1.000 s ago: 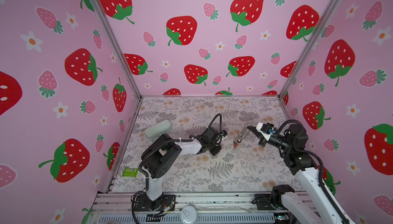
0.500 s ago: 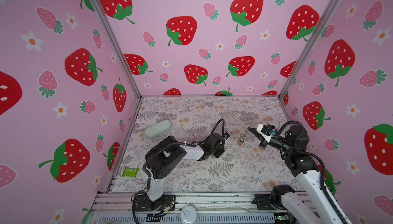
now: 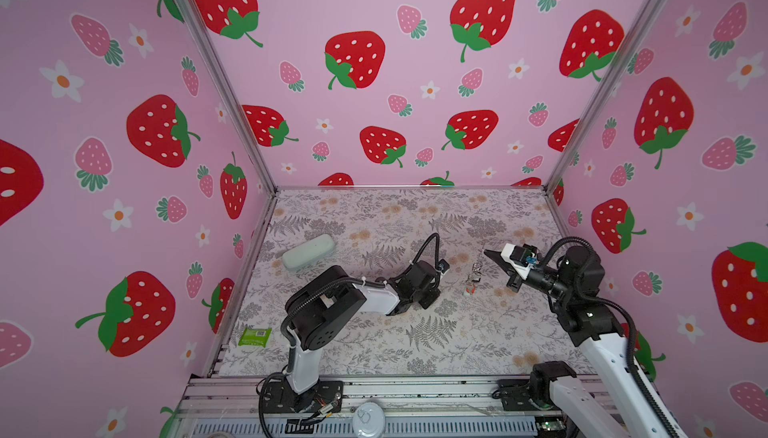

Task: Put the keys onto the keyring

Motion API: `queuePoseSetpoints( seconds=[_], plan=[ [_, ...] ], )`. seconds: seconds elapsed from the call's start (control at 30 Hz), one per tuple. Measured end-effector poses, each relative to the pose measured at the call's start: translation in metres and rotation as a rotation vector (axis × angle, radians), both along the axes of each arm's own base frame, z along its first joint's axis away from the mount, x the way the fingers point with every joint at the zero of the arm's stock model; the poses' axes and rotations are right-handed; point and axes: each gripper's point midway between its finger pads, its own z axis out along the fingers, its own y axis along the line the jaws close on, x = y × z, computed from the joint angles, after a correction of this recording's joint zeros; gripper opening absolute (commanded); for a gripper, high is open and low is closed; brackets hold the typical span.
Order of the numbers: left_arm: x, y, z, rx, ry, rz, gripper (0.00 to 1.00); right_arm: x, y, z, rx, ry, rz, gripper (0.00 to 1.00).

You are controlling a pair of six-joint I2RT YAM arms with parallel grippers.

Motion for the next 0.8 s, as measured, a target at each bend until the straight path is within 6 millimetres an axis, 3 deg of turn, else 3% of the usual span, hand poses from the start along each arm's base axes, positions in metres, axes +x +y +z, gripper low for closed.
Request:
queuePoseSetpoints(
  seconds=[0.07,0.13,0.23,0.57,0.8],
  plan=[
    [0.000,0.000,0.000,0.000,-0.004,0.000,0.13,0.000,0.000,0.000,0.000,0.000,0.000,0.00],
    [-0.001,0.002,0.000,-0.010,-0.012,-0.001,0.24,0.000,0.000,0.000,0.001,-0.001,0.000,0.00],
    [-0.005,0.005,0.001,-0.025,-0.015,0.001,0.30,0.000,0.000,0.001,0.001,-0.003,-0.001,0.00],
    [-0.015,-0.005,0.001,-0.027,-0.048,0.000,0.30,0.000,0.000,0.001,0.000,-0.003,-0.002,0.00],
    [-0.003,-0.011,0.002,-0.018,-0.086,0.051,0.25,0.000,0.000,0.001,0.000,-0.006,-0.003,0.00]
  ],
)
